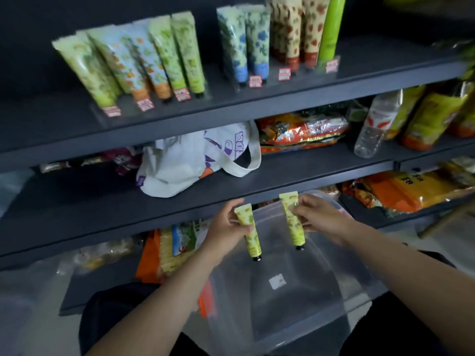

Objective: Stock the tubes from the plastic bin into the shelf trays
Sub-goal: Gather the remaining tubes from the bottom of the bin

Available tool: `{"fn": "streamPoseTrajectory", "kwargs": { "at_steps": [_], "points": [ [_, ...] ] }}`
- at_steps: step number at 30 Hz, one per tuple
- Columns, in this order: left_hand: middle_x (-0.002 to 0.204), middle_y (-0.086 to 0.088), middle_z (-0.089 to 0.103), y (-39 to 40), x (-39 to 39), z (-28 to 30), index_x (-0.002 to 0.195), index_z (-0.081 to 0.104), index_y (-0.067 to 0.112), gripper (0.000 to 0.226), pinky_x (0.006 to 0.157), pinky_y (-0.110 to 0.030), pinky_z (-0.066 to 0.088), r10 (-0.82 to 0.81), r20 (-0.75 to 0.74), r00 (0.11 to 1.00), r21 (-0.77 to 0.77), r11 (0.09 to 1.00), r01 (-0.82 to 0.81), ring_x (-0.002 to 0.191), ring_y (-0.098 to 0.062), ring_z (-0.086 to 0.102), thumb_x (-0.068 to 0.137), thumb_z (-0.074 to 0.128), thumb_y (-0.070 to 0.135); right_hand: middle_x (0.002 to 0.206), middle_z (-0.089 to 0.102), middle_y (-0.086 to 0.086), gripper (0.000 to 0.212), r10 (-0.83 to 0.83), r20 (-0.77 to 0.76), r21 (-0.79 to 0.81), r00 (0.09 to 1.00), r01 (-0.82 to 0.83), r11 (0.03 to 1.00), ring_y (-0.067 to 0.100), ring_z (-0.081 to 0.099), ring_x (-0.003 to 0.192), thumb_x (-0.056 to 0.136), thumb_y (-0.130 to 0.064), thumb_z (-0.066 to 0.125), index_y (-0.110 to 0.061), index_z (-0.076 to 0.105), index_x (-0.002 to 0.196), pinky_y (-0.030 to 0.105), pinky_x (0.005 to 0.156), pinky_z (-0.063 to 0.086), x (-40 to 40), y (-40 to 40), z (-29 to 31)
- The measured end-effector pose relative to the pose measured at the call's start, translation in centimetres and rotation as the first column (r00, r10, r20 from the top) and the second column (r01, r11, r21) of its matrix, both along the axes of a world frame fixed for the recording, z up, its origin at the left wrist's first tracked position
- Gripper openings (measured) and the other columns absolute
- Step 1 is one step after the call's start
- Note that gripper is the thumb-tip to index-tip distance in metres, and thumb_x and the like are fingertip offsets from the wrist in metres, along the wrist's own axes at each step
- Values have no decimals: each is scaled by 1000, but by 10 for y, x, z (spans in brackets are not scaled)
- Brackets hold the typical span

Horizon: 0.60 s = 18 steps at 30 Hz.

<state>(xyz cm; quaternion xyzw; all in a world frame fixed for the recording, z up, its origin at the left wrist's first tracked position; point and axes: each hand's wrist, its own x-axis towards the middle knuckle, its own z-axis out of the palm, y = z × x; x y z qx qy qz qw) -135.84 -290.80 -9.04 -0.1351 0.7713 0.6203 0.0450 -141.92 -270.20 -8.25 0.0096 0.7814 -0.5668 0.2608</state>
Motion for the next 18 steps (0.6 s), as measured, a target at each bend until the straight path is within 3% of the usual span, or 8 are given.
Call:
{"fn": "streamPoseTrajectory", "kwargs": {
  "at_steps": [3, 6, 10, 14, 18],
  "points": [
    [89, 3, 64, -25, 8, 51, 95, 61, 19, 35, 70, -19, 50, -46, -60, 997, -68, 997, 42, 85, -14, 61, 73, 71, -6, 81, 55, 8, 15, 153, -155, 47, 976, -148, 988, 16, 57, 76, 92, -21, 58, -10, 49, 88, 27, 68, 53, -1, -12, 48],
    [90, 1, 67, -52, 16, 107, 88, 64, 18, 26, 78, -24, 50, -38, -155, 987, -141, 990, 16, 84, -15, 62, 74, 72, -3, 83, 61, 9, 11, 285, -351, 119, 892, -260, 958, 18, 61, 79, 91, -18, 59, -8, 55, 88, 36, 79, 53, -4, -33, 107],
    [89, -6, 69, -88, 32, 177, 83, 66, 19, 24, 87, -37, 50, 28, -283, 959, -190, 978, -84, 84, -17, 63, 73, 73, -1, 90, 64, 20, 12, 389, -502, 210, 773, -328, 921, 23, 63, 80, 87, -14, 64, -6, 58, 93, 37, 74, 55, -1, -72, 178],
    [88, -3, 71, -124, 43, 243, 86, 67, 21, 26, 77, -25, 55, 84, -393, 916, -177, 970, -165, 81, -13, 66, 75, 72, -3, 78, 65, 5, 9, 491, -617, 319, 615, -375, 870, 10, 57, 65, 84, -11, 67, -16, 61, 89, 18, 59, 43, 7, -108, 241],
    [87, -5, 69, -159, 31, 309, 86, 65, 13, 17, 74, -24, 56, 142, -508, 849, -163, 952, -257, 78, -13, 65, 80, 66, -4, 67, 56, -5, 13, 589, -686, 459, 426, -375, 805, 2, 47, 54, 80, -11, 73, -13, 62, 86, 15, 55, 39, 6, -146, 292]
  ]
}}
